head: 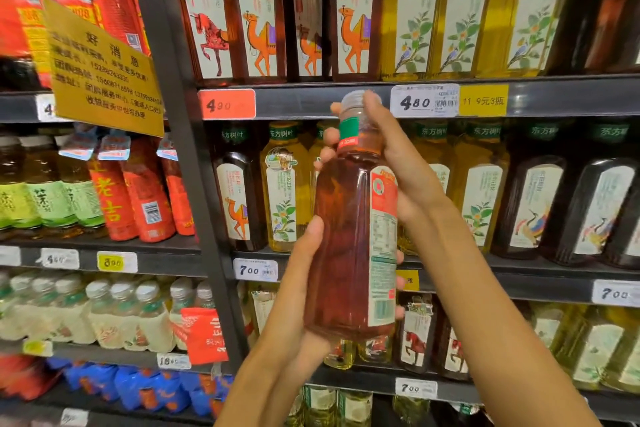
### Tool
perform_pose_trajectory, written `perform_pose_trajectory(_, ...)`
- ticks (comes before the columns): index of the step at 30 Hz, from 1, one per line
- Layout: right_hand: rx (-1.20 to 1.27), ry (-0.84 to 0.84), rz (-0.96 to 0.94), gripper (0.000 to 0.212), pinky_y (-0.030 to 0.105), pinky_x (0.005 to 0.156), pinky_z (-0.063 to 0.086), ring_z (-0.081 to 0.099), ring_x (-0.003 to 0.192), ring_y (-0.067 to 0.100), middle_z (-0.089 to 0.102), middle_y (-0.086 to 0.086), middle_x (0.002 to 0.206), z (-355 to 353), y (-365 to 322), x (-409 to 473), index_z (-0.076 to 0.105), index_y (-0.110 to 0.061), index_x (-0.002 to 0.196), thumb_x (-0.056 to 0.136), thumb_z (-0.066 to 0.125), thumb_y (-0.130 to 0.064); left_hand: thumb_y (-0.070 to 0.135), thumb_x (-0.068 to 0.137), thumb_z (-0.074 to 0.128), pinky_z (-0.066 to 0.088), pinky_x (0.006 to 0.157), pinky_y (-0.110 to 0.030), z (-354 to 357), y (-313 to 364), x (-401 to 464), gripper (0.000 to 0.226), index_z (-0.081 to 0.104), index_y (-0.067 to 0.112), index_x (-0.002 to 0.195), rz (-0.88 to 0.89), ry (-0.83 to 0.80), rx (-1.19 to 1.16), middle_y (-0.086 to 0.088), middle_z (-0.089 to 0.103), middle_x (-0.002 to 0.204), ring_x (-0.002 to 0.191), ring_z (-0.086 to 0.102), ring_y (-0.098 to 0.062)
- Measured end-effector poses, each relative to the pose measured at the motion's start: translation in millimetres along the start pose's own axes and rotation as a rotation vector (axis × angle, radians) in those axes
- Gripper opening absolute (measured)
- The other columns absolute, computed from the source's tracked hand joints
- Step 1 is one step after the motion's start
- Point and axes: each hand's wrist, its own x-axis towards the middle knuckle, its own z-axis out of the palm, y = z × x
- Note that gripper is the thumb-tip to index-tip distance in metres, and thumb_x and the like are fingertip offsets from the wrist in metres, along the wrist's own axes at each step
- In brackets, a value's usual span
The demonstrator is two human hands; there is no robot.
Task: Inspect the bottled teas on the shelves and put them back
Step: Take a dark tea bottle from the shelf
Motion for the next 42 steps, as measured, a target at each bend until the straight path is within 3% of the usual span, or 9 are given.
perform_pose_trajectory(4, -0.178, 0.115, -0.162, 0.025, 0.030, 0.061, 0.054, 0.063, 0.060, 0.019, 0.061, 0.007, 0.075, 3, -8, -5, 0.047, -0.011, 0.110, 0.095, 0.053, -0.031, 0.072, 0.076, 0.051, 0.041, 0.105, -0.051, 0, 7, 3, 0.050, 0.065, 0.044, 0.115, 0.072, 0.170, 0.364, 0.006, 0.067, 0.123, 0.116, 0.061, -0.013)
perform_pose_trajectory(10, -0.455, 0.319, -0.245, 0.021, 0.024, 0.056, 0.055, 0.070, 0.066, 0.015, 0.069, 0.007, 0.085, 16, -6, -14, 0.055, -0.021, 0.106, 0.091, 0.061, -0.035, 0.073, 0.070, 0.048, 0.057, 0.077, -0.024, 7, 6, -1, 0.037, 0.067, 0.056, 0.097, 0.149, 0.169, 0.444, 0.014, 0.072, 0.107, 0.099, 0.068, -0.007)
perform_pose_trajectory(20, -0.434, 0.127, -0.187, 0.036, 0.031, 0.070, 0.058, 0.072, 0.077, 0.022, 0.073, 0.008, 0.087, 10, -13, -19, 0.051, -0.017, 0.116, 0.094, 0.050, -0.045, 0.074, 0.073, 0.051, 0.052, 0.095, -0.042, 8, 2, -5, 0.068, 0.060, 0.030, 0.124, 0.130, 0.216, 0.326, -0.004, 0.069, 0.117, 0.108, 0.066, -0.022)
perform_pose_trajectory(26, -0.376, 0.143, -0.223, 0.025, 0.030, 0.061, 0.056, 0.068, 0.066, 0.021, 0.068, 0.007, 0.079, 6, -6, -20, 0.050, -0.014, 0.111, 0.098, 0.048, -0.036, 0.059, 0.083, 0.040, 0.053, 0.094, -0.037, 20, 9, -2, 0.044, 0.068, 0.039, 0.110, 0.135, 0.280, 0.358, -0.005, 0.069, 0.118, 0.111, 0.064, -0.021)
perform_pose_trajectory(28, -0.345, 0.197, -0.259, 0.024, 0.030, 0.060, 0.056, 0.066, 0.063, 0.020, 0.066, 0.006, 0.076, 5, -5, -20, 0.050, -0.013, 0.108, 0.098, 0.050, -0.035, 0.036, 0.099, 0.037, 0.046, 0.096, -0.037, 4, 14, 1, 0.035, 0.062, 0.024, 0.119, 0.193, 0.209, 0.460, -0.015, 0.062, 0.127, 0.117, 0.058, -0.028)
perform_pose_trajectory(30, -0.372, 0.250, -0.290, 0.022, 0.031, 0.060, 0.057, 0.066, 0.062, 0.020, 0.065, 0.006, 0.076, 5, -4, -21, 0.051, -0.014, 0.105, 0.097, 0.052, -0.034, 0.021, 0.102, 0.035, 0.048, 0.083, -0.022, -10, 15, 1, 0.035, 0.056, 0.004, 0.124, 0.189, 0.239, 0.476, -0.010, 0.065, 0.119, 0.096, 0.063, -0.023)
perform_pose_trajectory(33, -0.442, 0.272, -0.263, 0.023, 0.029, 0.061, 0.057, 0.068, 0.065, 0.017, 0.069, 0.006, 0.079, 4, -4, -19, 0.055, -0.017, 0.106, 0.094, 0.057, -0.037, 0.047, 0.085, 0.048, 0.046, 0.050, -0.005, 8, 11, 10, 0.026, 0.063, 0.027, 0.092, 0.118, 0.387, 0.602, 0.016, 0.073, 0.068, 0.059, 0.067, 0.002)
perform_pose_trajectory(36, -0.447, 0.202, -0.139, 0.024, 0.027, 0.063, 0.057, 0.071, 0.074, 0.018, 0.071, 0.006, 0.081, -1, -7, -13, 0.059, -0.017, 0.106, 0.092, 0.059, -0.037, 0.070, 0.058, 0.056, 0.056, 0.060, -0.020, 9, 0, 3, 0.056, 0.072, 0.029, 0.091, 0.118, 0.344, 0.401, 0.008, 0.076, 0.080, 0.076, 0.073, -0.008)
perform_pose_trajectory(42, -0.143, 0.106, 0.000, 0.022, 0.030, 0.065, 0.058, 0.068, 0.065, 0.019, 0.067, 0.008, 0.079, -8, 6, -2, 0.051, -0.011, 0.101, 0.093, 0.053, -0.031, 0.064, 0.088, 0.043, 0.057, 0.070, -0.039, 1, -9, 2, 0.073, 0.054, 0.004, 0.127, -0.024, 0.151, 0.043, -0.018, 0.069, 0.097, 0.080, 0.069, -0.028)
